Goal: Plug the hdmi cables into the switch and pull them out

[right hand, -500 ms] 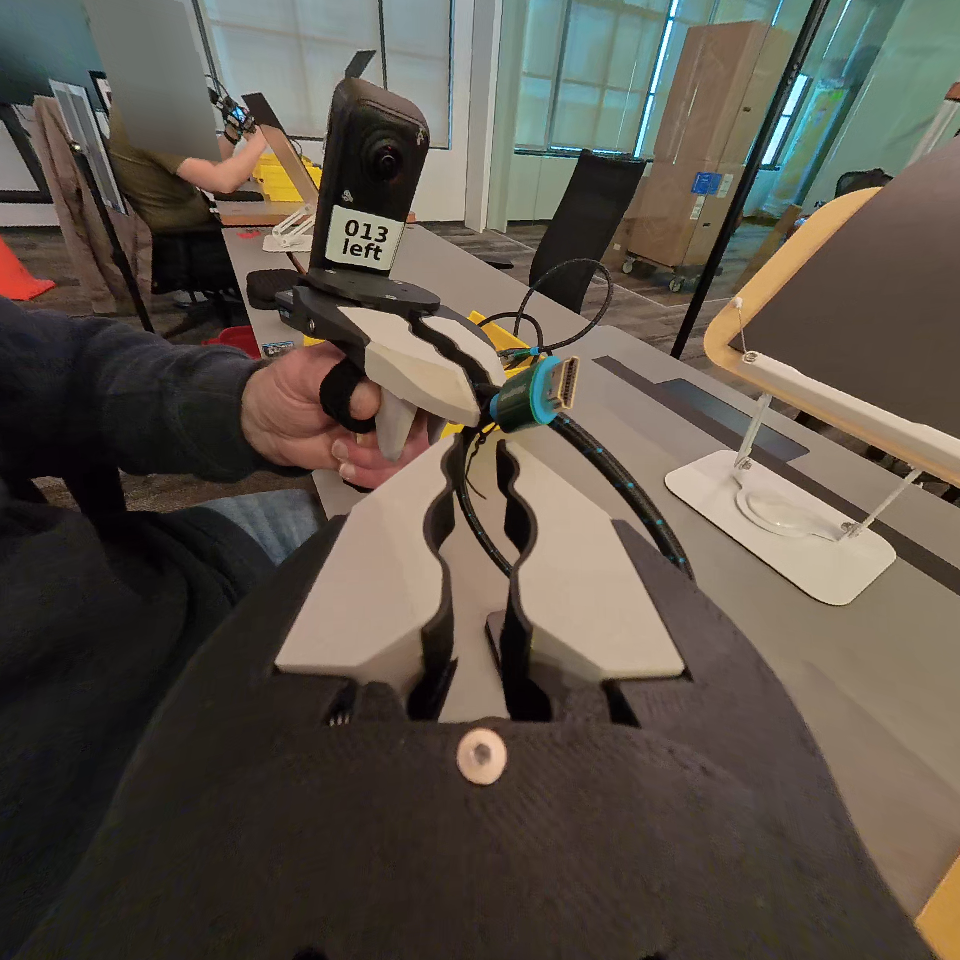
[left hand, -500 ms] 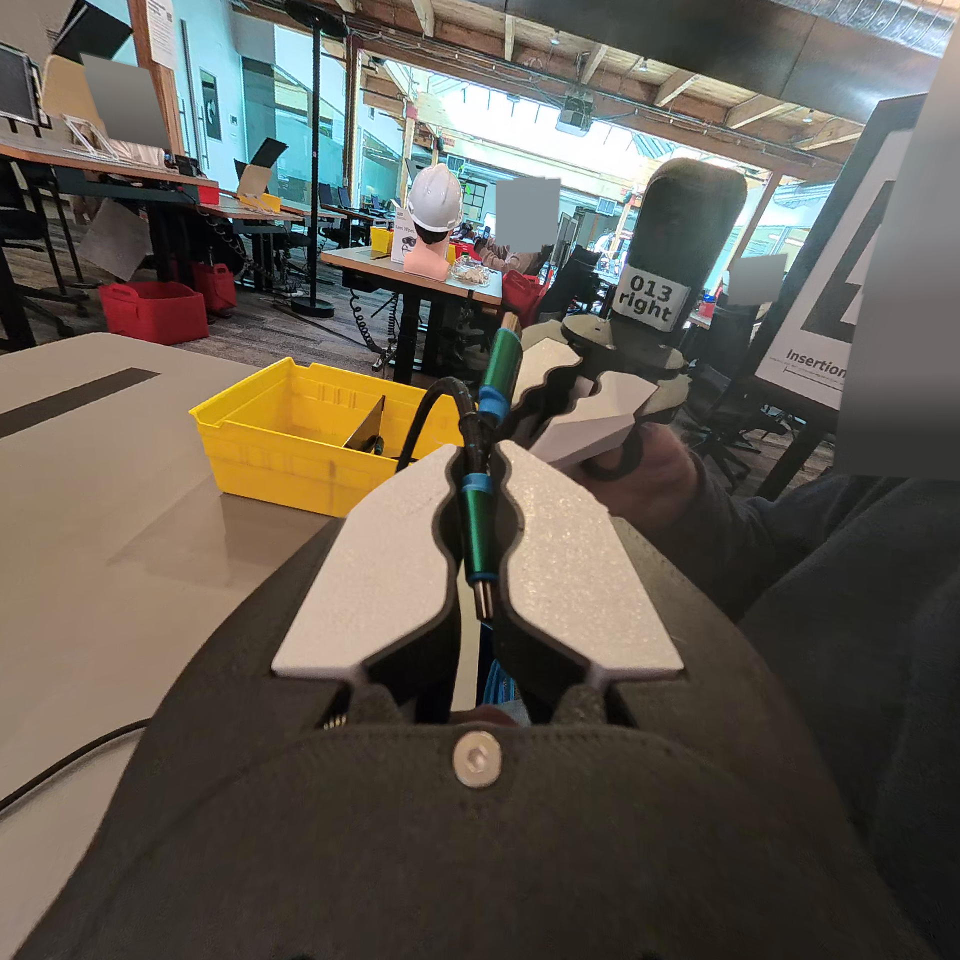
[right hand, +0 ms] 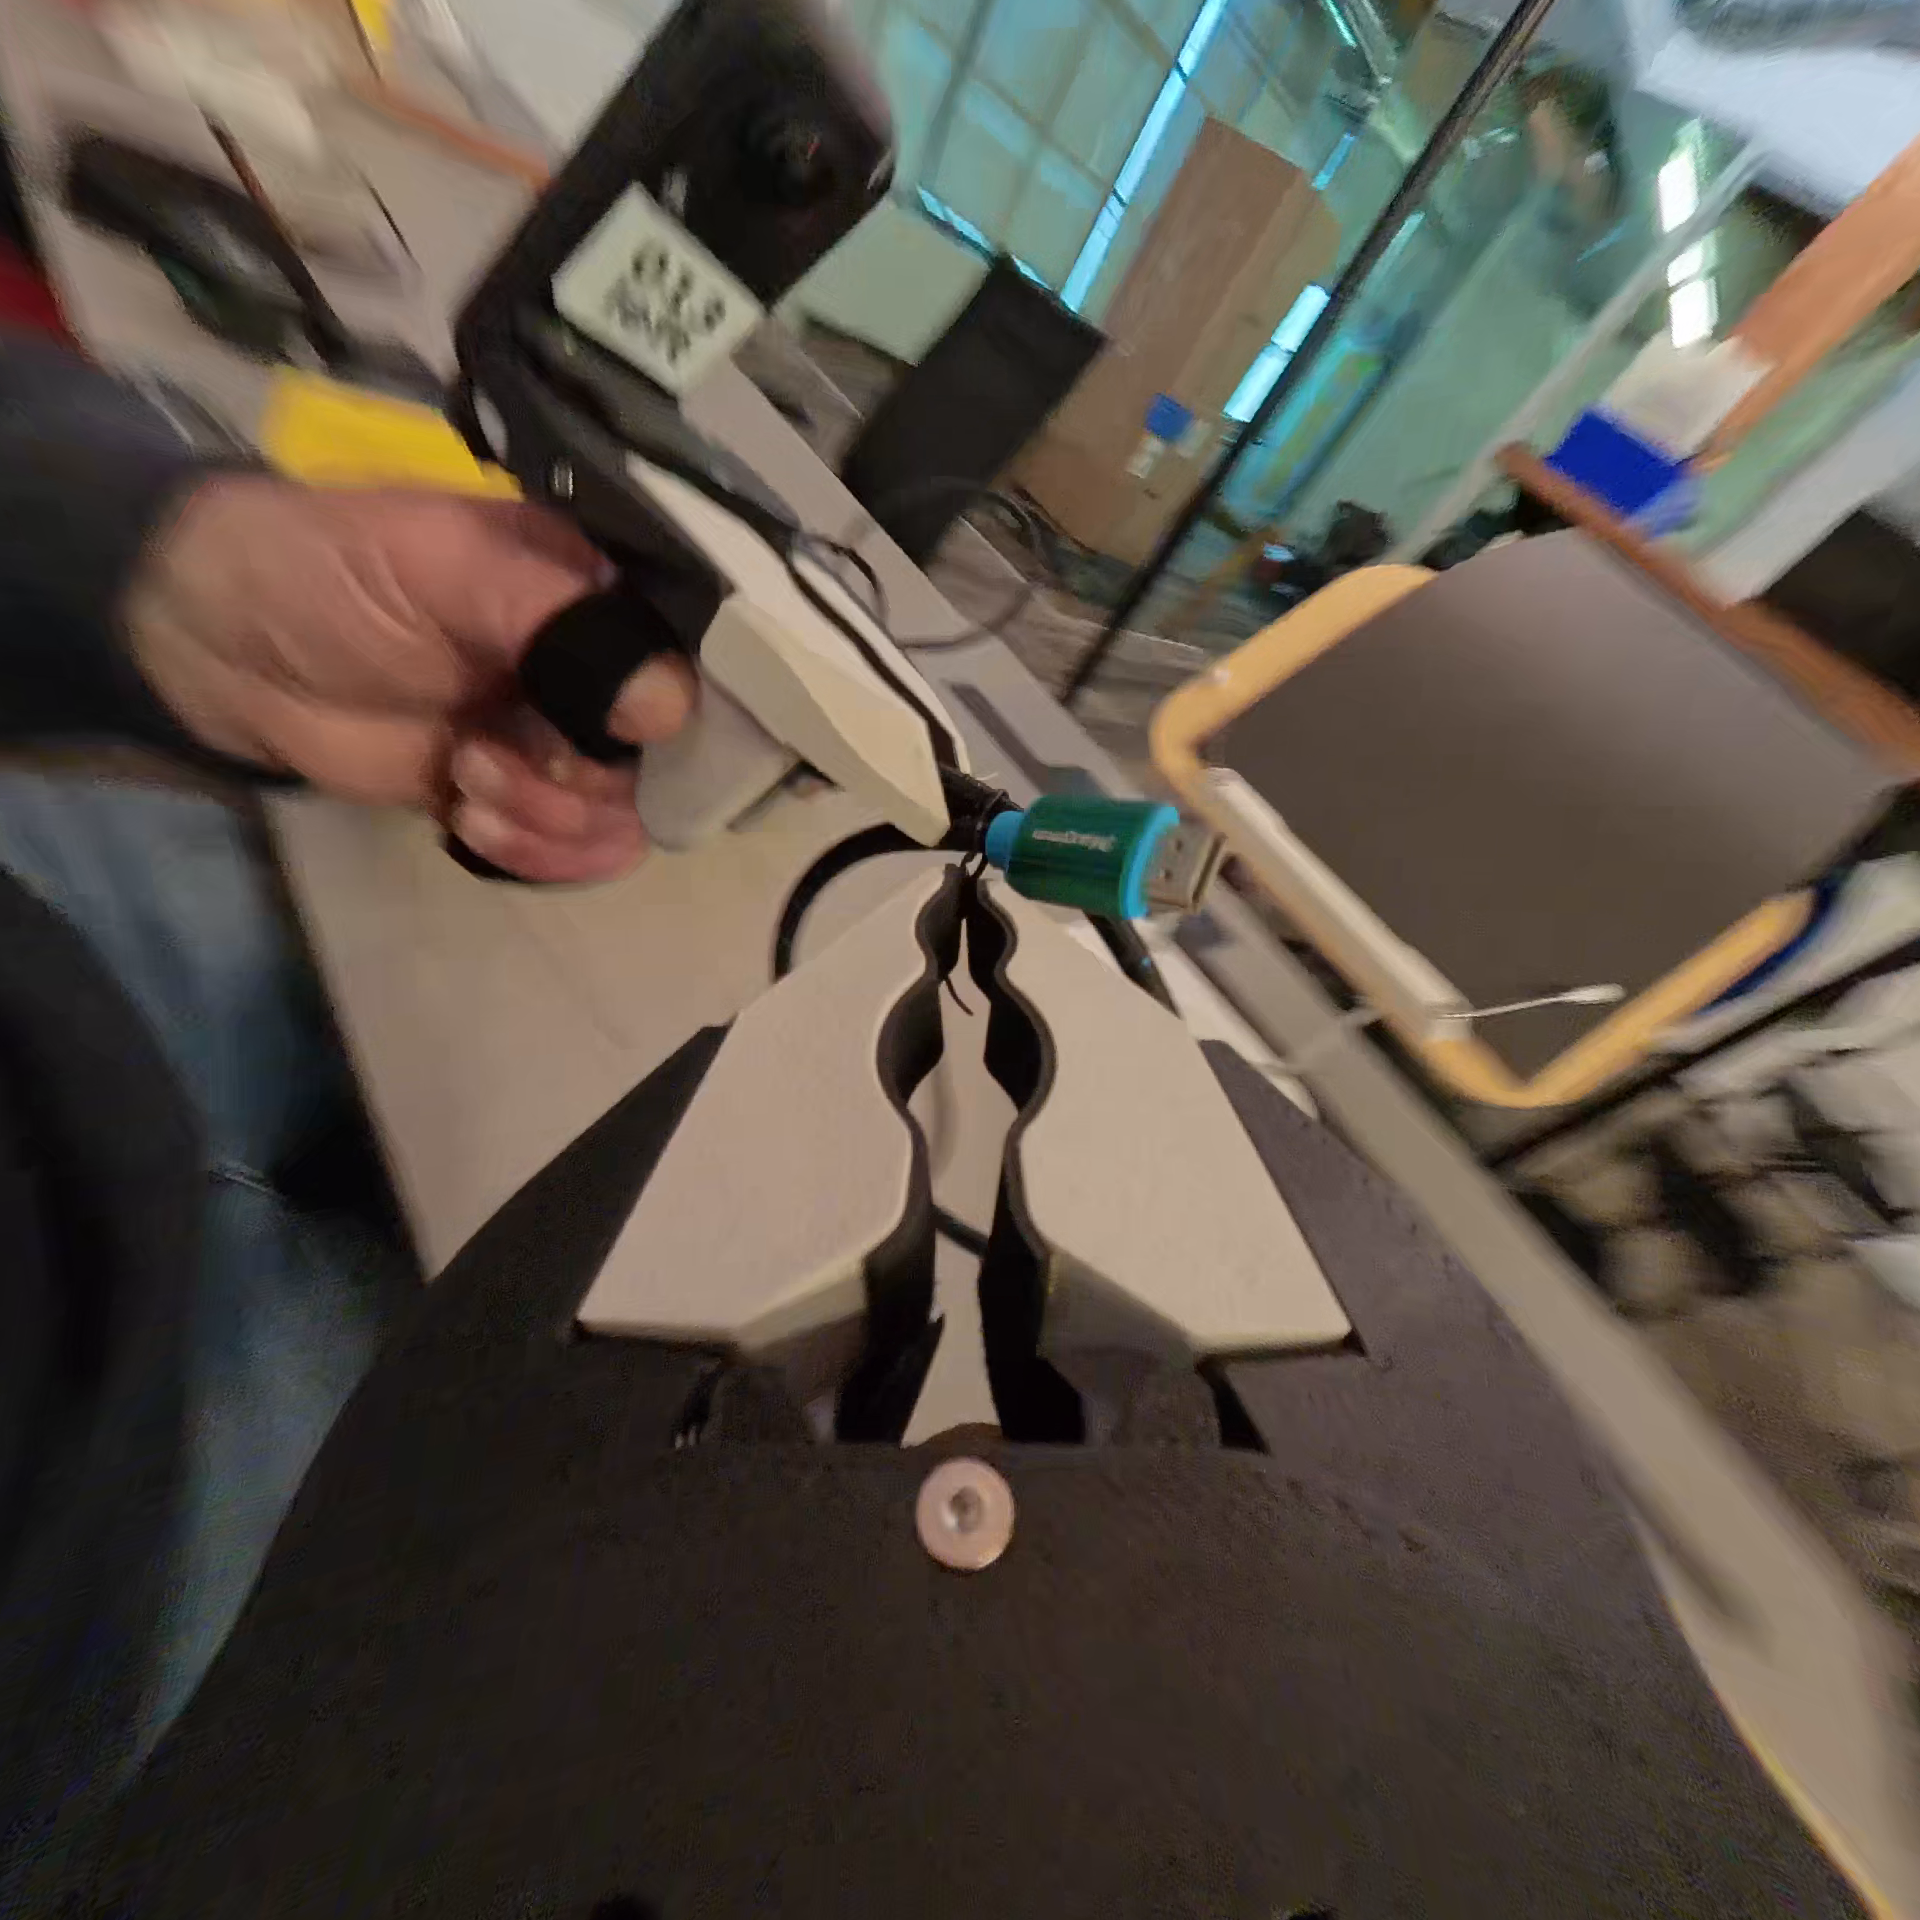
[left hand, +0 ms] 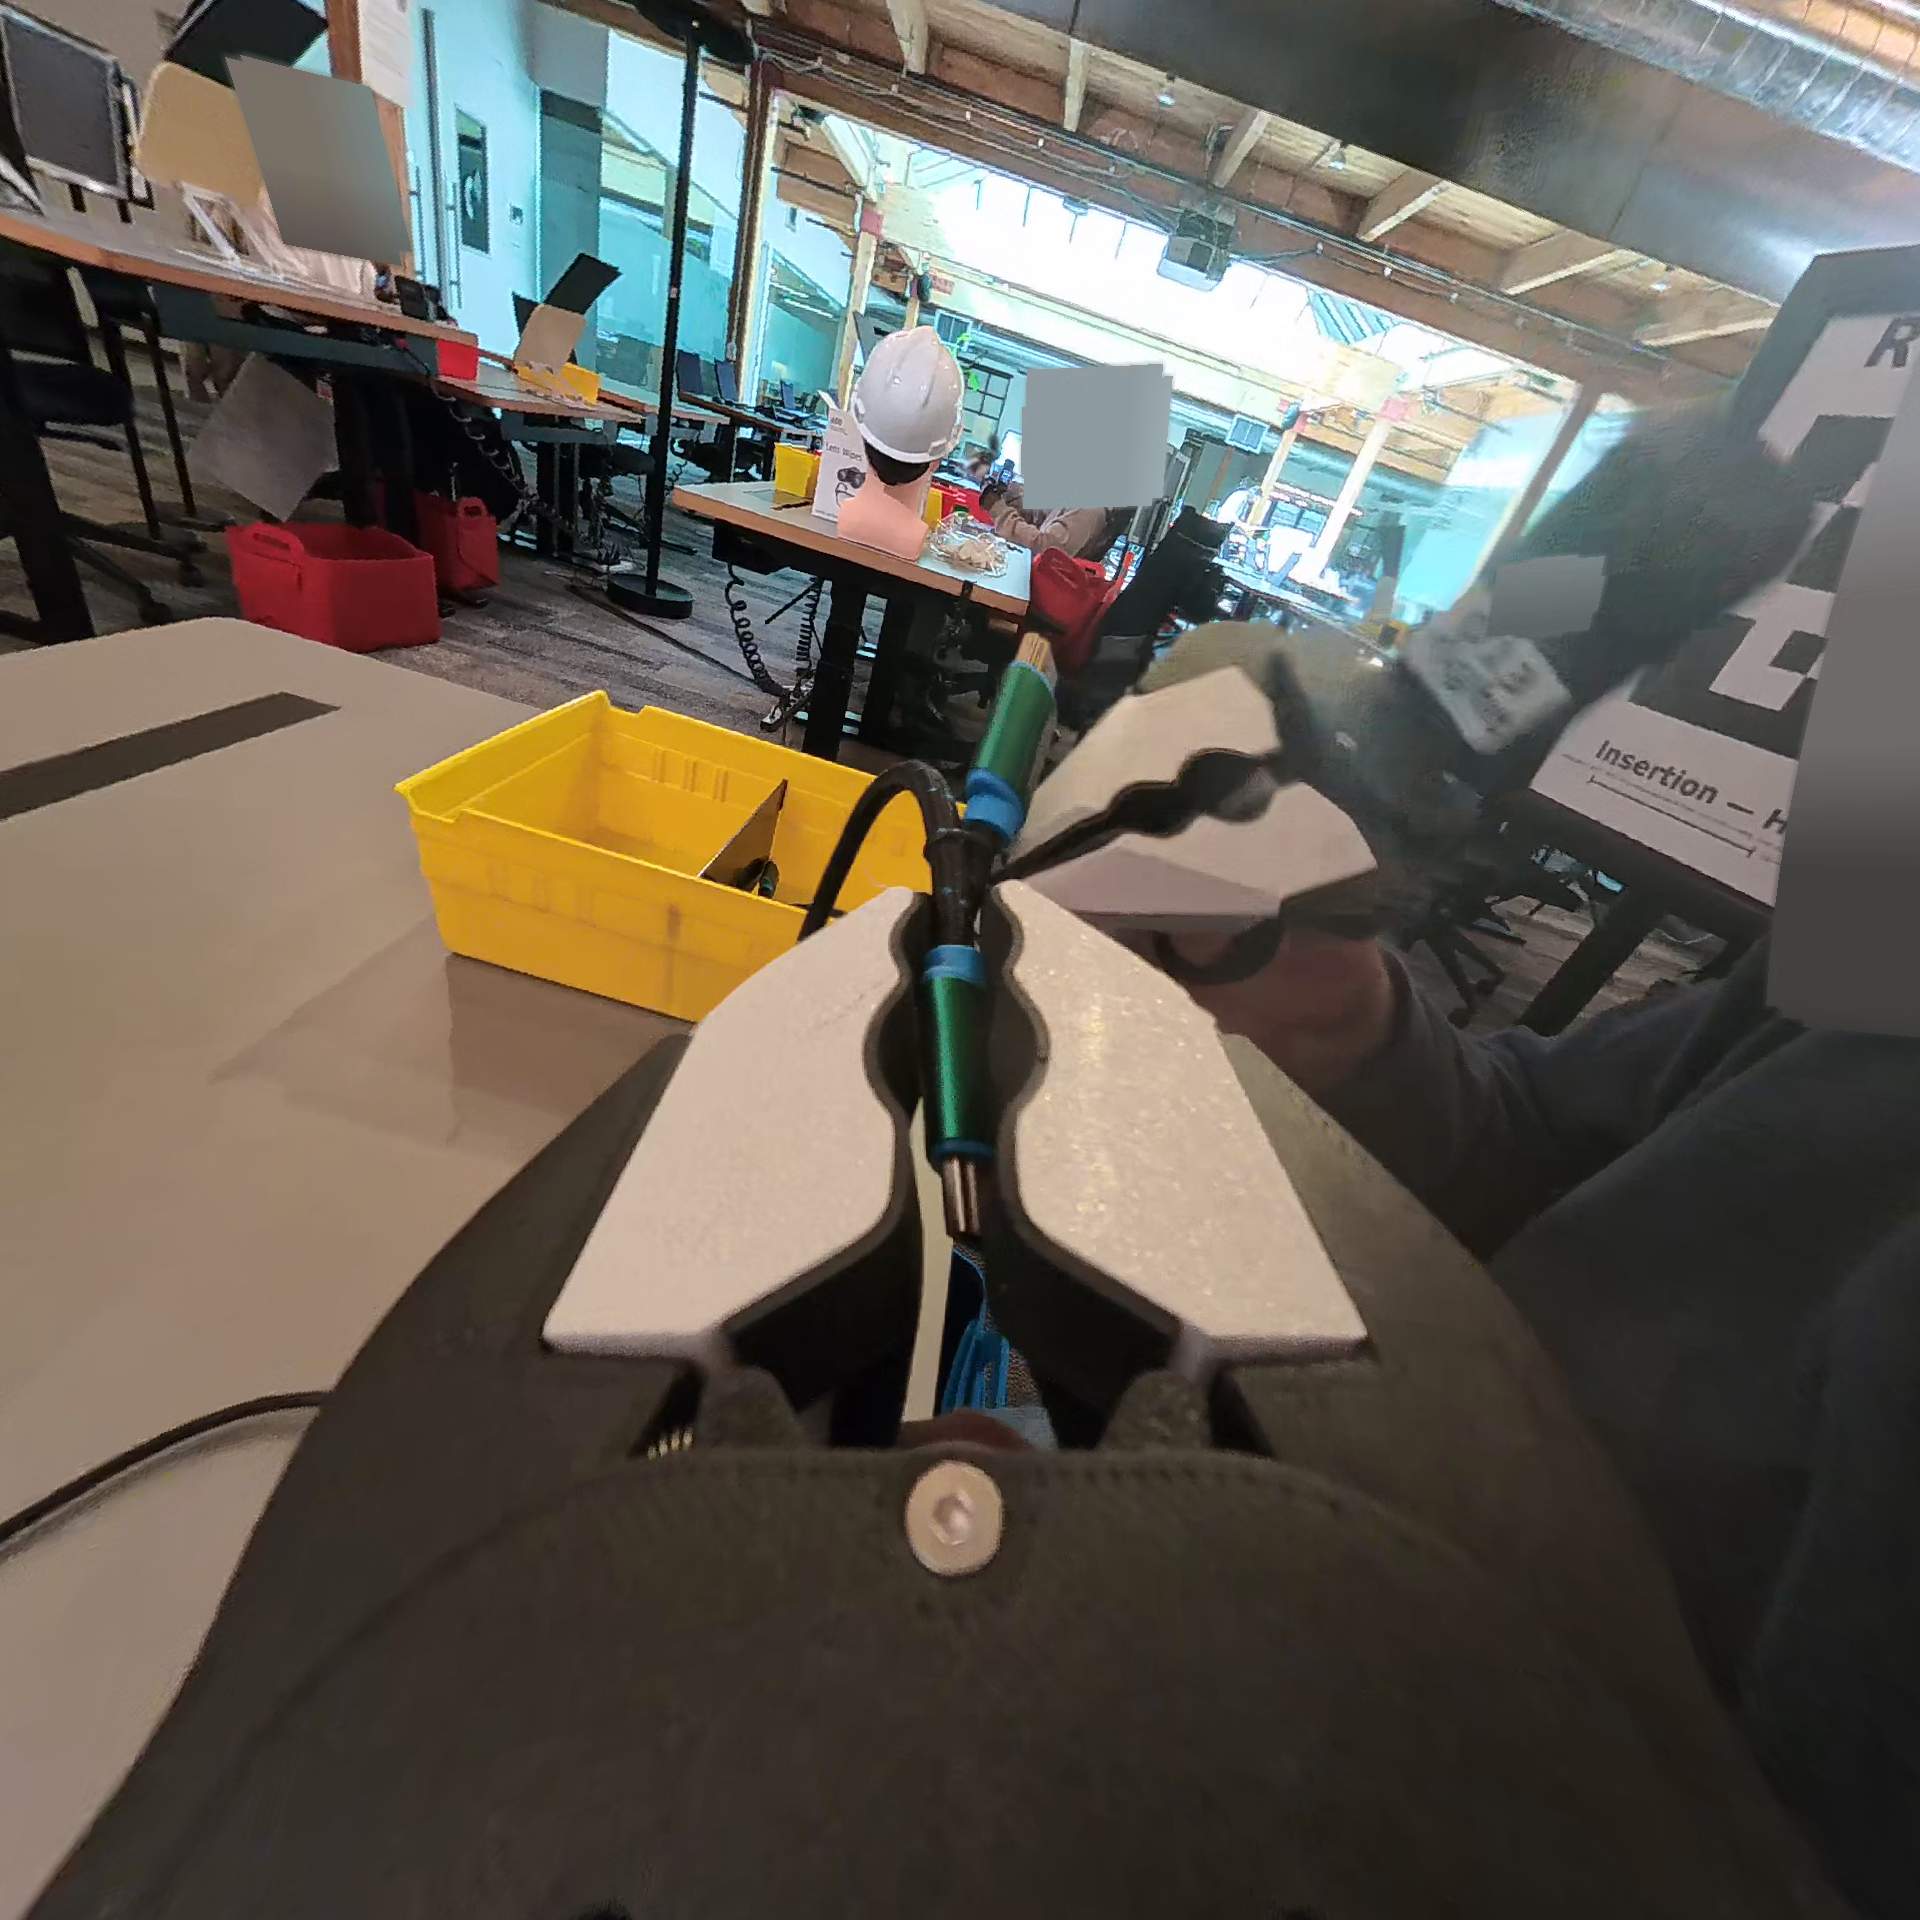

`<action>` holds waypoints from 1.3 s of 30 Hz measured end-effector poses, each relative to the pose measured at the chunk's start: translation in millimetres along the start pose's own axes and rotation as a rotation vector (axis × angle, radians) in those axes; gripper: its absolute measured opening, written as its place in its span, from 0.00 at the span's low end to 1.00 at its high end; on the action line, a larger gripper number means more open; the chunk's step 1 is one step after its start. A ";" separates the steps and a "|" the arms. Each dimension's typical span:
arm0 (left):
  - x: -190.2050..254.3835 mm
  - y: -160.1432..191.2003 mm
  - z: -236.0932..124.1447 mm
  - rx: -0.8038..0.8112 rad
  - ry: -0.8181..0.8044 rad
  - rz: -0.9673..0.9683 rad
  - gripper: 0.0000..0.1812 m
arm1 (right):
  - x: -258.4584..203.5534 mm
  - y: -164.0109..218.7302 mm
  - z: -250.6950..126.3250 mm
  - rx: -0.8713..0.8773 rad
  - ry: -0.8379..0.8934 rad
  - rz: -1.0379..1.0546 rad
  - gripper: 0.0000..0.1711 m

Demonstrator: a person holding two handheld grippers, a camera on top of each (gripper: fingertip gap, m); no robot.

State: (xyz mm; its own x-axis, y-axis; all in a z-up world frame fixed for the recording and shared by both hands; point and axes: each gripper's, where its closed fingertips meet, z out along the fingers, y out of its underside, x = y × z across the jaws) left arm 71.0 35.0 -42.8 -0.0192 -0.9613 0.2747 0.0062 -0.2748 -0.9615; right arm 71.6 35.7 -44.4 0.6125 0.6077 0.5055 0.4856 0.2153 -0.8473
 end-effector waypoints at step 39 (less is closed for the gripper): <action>-13.2 -5.0 -6.1 0.051 -0.007 -0.113 0.04 | -7.0 -0.2 24.2 0.207 -0.283 0.471 0.01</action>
State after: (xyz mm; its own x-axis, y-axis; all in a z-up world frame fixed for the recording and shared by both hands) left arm 65.2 49.2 -41.7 -0.0162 -0.9241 0.3817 0.0556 -0.3820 -0.9225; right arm 52.1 49.9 -51.7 0.5282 0.8487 0.0277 0.0523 0.0000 -0.9986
